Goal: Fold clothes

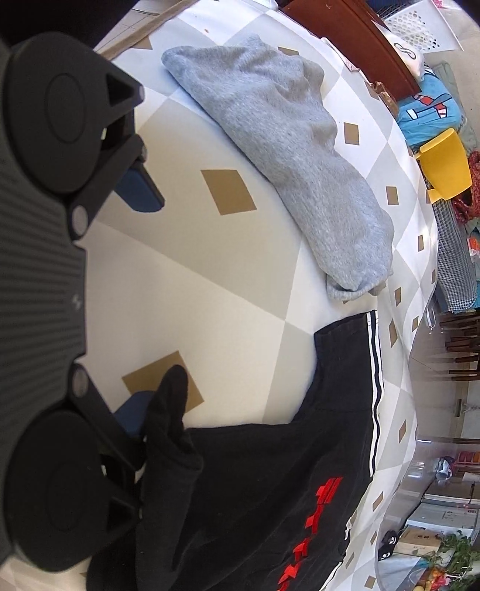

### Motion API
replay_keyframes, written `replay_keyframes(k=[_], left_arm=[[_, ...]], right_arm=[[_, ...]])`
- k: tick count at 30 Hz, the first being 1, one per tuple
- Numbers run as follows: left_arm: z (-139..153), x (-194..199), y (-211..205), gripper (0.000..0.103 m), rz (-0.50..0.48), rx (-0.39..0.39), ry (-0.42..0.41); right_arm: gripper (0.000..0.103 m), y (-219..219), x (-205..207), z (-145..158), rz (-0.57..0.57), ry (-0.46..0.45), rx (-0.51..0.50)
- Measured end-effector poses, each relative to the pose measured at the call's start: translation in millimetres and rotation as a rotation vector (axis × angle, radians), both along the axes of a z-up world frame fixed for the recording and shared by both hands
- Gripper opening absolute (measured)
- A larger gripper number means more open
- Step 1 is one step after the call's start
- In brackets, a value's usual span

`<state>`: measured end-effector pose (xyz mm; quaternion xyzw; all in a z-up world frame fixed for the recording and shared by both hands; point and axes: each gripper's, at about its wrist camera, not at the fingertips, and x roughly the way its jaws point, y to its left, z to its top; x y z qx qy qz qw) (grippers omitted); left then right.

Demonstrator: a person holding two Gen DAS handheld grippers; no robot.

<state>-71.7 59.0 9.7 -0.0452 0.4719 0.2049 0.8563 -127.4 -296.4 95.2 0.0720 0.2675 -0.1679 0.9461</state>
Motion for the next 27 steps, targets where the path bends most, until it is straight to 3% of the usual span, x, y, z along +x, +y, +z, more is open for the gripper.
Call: replay_keyframes(k=[3, 10, 16, 27], left_arm=[[2.9, -0.2, 2.0, 0.103, 0.019, 0.006, -0.018], [9.3, -1.3, 5.5, 0.103, 0.035, -0.008, -0.047], [10.4, 0.8, 1.6, 0.103, 0.01, -0.017, -0.057], [15.0, 10.2, -1.9, 0.103, -0.018, -0.035, -0.076]], right_arm=[[0.027, 2.8, -2.3, 5.2, 0.041, -0.038, 0.01], [0.027, 39.2, 9.6, -12.5, 0.393, 0.068, 0.144], [0.027, 89.7, 6.9, -27.1, 0.634, 0.117, 0.085], [0.031, 138.6, 9.8, -48.1, 0.839, 0.19, 0.026]])
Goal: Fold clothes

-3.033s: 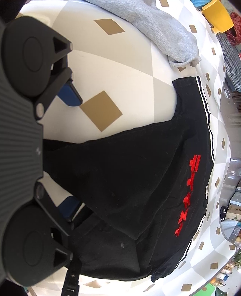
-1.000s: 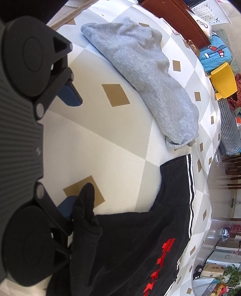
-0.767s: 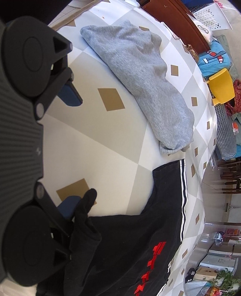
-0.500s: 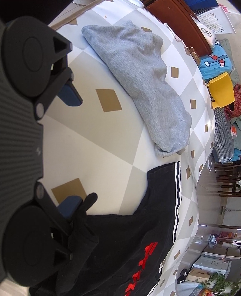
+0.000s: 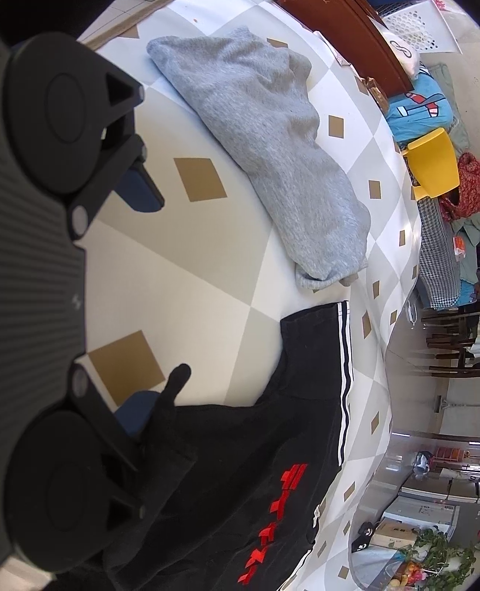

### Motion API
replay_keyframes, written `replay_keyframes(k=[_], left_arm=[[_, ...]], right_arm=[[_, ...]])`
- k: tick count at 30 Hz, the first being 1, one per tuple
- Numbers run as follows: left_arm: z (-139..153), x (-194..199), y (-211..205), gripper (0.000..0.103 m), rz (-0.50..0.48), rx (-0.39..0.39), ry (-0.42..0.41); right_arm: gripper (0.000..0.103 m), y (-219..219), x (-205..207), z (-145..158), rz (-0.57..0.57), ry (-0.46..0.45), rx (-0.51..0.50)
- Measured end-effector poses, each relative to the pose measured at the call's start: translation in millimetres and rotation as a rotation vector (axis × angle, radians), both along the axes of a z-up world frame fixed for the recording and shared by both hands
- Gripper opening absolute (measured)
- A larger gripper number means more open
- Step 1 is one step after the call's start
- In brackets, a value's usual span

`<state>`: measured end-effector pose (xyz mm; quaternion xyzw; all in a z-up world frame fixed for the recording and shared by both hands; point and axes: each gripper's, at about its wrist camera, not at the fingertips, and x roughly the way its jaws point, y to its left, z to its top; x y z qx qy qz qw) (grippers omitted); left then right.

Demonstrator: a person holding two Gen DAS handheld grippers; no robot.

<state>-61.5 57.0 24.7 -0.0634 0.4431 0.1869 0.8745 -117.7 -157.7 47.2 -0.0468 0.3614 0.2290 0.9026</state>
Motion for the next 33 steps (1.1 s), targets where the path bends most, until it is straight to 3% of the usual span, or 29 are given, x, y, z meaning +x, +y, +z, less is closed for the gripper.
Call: replay_keyframes(k=[8, 18, 23, 25, 29, 33], left_arm=[[3.6, 10.3, -5.3, 0.103, -0.033, 0.002, -0.012], [2.0, 18.1, 1.4, 0.103, -0.02, -0.035, -0.015], [0.8, 19.3, 4.8, 0.103, -0.012, -0.047, -0.012], [0.5, 19.3, 6.2, 0.103, -0.008, -0.052, -0.012], [0.8, 18.3, 8.8, 0.103, -0.003, -0.052, -0.016], [5.1, 16.0, 12.9, 0.103, 0.008, -0.064, -0.039]], right_arm=[[0.035, 36.5, 6.2, -18.3, 0.132, -0.036, -0.088], [0.039, 62.0, 26.8, -42.8, 0.184, -0.045, -0.188], [0.038, 64.1, 28.1, -49.6, 0.203, -0.067, -0.182], [0.035, 62.5, 31.4, -51.3, 0.196, -0.059, -0.16], [0.009, 61.4, 35.8, -50.6, 0.17, -0.058, -0.164], [0.005, 60.0, 36.9, -47.3, 0.159, -0.065, -0.167]])
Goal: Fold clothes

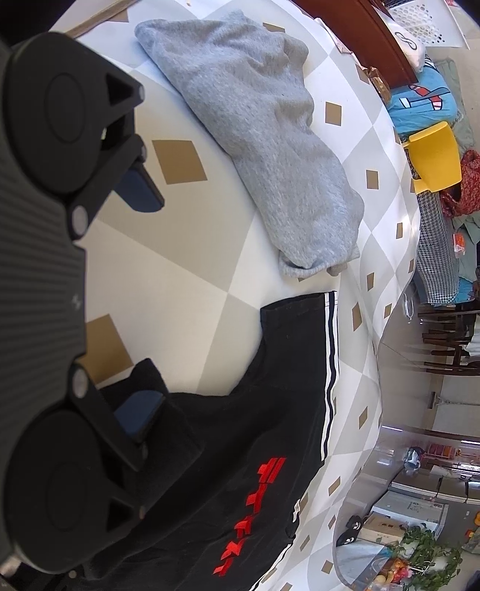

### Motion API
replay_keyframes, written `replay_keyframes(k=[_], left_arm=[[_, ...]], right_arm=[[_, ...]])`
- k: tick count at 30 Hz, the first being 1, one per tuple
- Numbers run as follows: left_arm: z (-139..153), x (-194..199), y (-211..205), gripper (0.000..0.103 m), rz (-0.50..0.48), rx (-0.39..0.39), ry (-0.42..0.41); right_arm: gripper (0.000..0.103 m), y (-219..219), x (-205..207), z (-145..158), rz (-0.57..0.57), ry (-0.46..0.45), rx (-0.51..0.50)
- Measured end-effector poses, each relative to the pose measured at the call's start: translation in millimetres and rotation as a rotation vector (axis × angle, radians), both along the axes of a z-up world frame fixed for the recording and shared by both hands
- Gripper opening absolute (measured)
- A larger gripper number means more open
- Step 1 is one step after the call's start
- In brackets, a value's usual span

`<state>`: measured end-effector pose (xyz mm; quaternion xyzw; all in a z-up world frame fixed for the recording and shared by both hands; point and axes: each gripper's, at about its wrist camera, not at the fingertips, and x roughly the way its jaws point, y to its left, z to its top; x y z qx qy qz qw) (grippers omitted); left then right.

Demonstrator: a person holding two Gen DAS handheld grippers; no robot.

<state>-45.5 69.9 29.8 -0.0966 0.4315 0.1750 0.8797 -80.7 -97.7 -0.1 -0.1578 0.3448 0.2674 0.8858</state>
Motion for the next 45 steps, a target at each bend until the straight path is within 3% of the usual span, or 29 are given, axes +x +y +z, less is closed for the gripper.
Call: replay_keyframes(k=[8, 11, 18, 22, 25, 32, 37, 45], left_arm=[[19.8, -13.4, 18.2, 0.103, 0.064, 0.012, -0.092], [24.1, -17.2, 23.4, 0.103, 0.082, 0.024, -0.104], [23.2, -21.0, 20.9, 0.103, 0.067, 0.03, -0.087], [21.2, -20.0, 10.1, 0.103, 0.018, 0.028, -0.08], [18.8, -18.5, 1.4, 0.103, -0.019, 0.038, -0.068], [13.2, -16.3, -3.9, 0.103, -0.046, 0.027, -0.051], [10.5, -17.2, -7.1, 0.103, -0.07, 0.003, -0.053], [2.5, -13.4, -28.3, 0.103, -0.255, -0.069, -0.055]], right_arm=[[0.005, -9.1, -23.3, 30.9, 0.109, -0.023, 0.047], [0.005, -11.2, -33.7, 36.1, 0.181, 0.015, 0.059], [0.005, -0.5, -60.5, 20.3, 0.381, 0.131, -0.019], [0.006, 4.7, -67.2, 8.0, 0.433, 0.204, -0.041], [0.014, 4.3, -67.8, 7.4, 0.43, 0.216, -0.033], [0.023, -28.1, -47.8, 32.4, 0.21, 0.193, 0.137], [0.026, -51.5, -27.1, 35.7, -0.071, 0.136, 0.133], [0.031, -100.9, 3.0, 38.0, -0.462, 0.171, 0.226]])
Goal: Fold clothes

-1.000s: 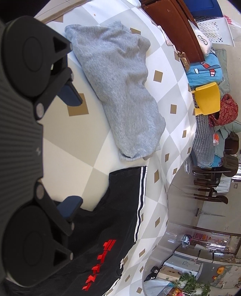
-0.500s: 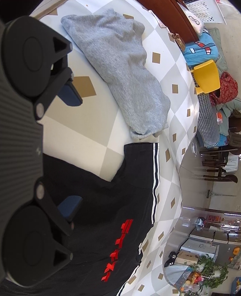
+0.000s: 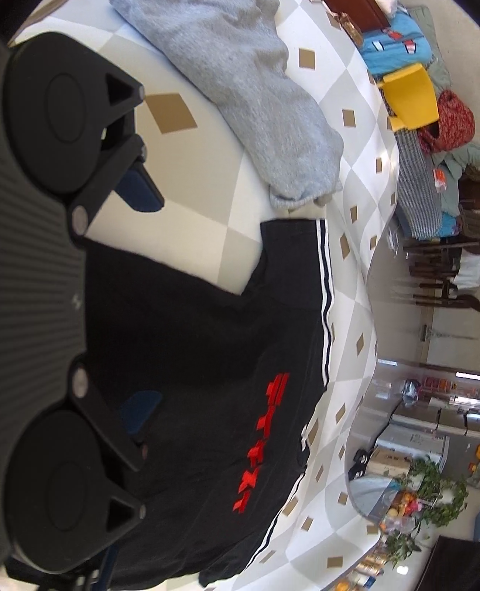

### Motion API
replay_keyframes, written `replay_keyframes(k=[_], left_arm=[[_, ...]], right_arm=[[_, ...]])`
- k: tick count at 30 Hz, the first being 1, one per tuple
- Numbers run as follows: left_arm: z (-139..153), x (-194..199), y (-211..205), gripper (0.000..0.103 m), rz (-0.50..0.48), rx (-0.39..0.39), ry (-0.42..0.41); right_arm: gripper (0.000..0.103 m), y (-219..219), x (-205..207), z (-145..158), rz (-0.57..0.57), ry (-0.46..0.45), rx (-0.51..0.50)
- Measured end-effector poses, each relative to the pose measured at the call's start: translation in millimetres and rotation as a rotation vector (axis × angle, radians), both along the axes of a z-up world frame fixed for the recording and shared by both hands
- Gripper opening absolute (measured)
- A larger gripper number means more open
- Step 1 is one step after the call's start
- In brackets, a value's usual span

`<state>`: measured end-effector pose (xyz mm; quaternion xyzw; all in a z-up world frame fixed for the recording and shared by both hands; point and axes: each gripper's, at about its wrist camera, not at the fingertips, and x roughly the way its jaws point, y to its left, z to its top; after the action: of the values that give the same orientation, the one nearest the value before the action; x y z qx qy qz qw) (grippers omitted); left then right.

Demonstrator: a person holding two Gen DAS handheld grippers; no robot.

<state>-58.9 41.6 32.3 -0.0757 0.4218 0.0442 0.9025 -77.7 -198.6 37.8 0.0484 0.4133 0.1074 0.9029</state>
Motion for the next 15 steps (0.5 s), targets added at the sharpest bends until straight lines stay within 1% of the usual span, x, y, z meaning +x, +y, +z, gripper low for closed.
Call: replay_keyframes(k=[2, 5, 12, 13, 15], left_arm=[[-5.5, 2.0, -8.3, 0.103, -0.048, -0.026, 0.014], [-13.0, 5.3, -13.6, 0.103, -0.075, -0.048, 0.032], [-32.2, 17.1, -14.5, 0.103, -0.097, -0.135, 0.077], [-34.8, 19.1, -14.9, 0.103, -0.097, -0.129, 0.078], [-36.2, 22.6, -18.8, 0.103, -0.103, -0.089, 0.078]], right_arm=[[0.031, -13.6, 5.6, 1.8, -0.092, 0.009, 0.02], [0.031, -27.8, 10.8, 1.0, -0.184, 0.013, 0.042], [0.032, -45.1, 17.2, -2.2, -0.271, 0.015, 0.042], [0.032, -47.9, 17.9, -2.5, -0.282, 0.015, 0.045], [0.032, -54.3, 18.9, -1.5, -0.306, 0.008, 0.048]])
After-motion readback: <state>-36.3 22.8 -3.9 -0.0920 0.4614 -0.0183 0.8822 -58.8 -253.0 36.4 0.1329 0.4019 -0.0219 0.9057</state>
